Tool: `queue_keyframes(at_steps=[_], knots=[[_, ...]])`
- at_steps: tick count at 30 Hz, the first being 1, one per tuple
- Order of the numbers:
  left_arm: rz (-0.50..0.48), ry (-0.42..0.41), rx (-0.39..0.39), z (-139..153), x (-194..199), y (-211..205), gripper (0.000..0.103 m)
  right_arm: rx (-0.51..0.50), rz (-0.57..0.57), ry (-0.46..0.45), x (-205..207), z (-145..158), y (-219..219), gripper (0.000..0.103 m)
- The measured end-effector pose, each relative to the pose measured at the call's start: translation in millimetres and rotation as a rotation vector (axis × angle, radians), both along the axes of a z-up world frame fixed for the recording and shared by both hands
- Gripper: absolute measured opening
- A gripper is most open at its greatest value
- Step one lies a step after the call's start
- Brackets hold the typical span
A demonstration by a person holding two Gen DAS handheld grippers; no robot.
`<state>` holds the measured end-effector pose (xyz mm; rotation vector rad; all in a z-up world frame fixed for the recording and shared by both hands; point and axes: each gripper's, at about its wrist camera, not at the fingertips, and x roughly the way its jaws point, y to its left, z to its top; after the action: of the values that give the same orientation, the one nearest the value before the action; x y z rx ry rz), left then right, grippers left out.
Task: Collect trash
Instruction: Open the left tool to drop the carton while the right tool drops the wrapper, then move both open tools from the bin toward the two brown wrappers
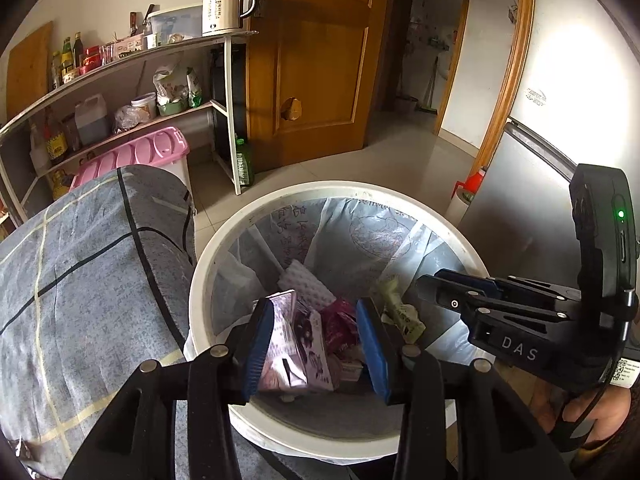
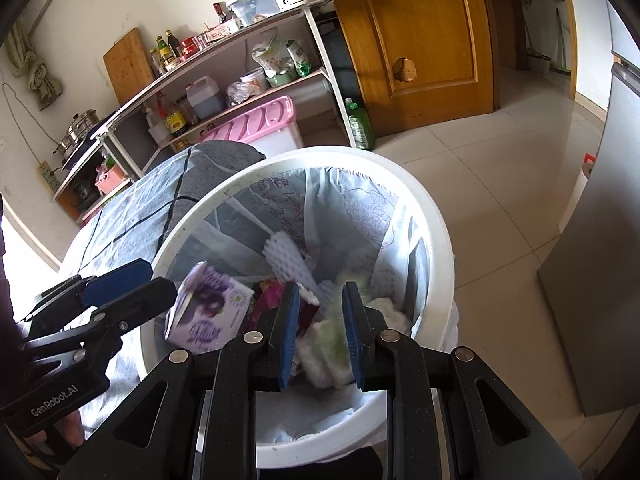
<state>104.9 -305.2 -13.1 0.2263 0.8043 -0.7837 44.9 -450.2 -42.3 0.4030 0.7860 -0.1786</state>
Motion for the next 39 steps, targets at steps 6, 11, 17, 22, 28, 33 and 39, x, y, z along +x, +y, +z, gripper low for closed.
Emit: queue_keyframes(at_steps=[6, 11, 17, 22, 28, 33, 39], knots=[[0.005, -0.011, -0.013, 4.9, -3.1, 7.2, 0.056, 0.016, -0.001, -0.013, -3.5, 2.1, 2.4, 0.029], [0.026, -0.024, -0.027, 11.6, -6.8, 18.8, 0.058, 0.007, 0.009, -0.026, -4.8, 8.0, 10.0, 0.030], [0.061, -0.037, -0.050, 19.8, -11.0, 39.5, 0.058, -0.002, 0.031, -0.044, -6.3, 14.7, 24.2, 0.030], [0.092, -0.049, -0.068, 26.6, -16.6, 59.4, 0.058, -0.017, 0.059, -0.064, -6.5, 20.9, 39.4, 0.030], [0.142, -0.069, -0.081, 32.8, -19.6, 86.6, 0.058, -0.032, 0.113, -0.087, -4.9, 28.3, 61.7, 0.047], [0.181, -0.076, -0.083, 34.9, -20.9, 110.8, 0.058, -0.037, 0.158, -0.094, -1.2, 31.9, 81.9, 0.047], [0.240, -0.087, -0.088, 35.8, -19.9, 150.7, 0.058, -0.042, 0.230, -0.100, 7.1, 32.3, 111.3, 0.047]])
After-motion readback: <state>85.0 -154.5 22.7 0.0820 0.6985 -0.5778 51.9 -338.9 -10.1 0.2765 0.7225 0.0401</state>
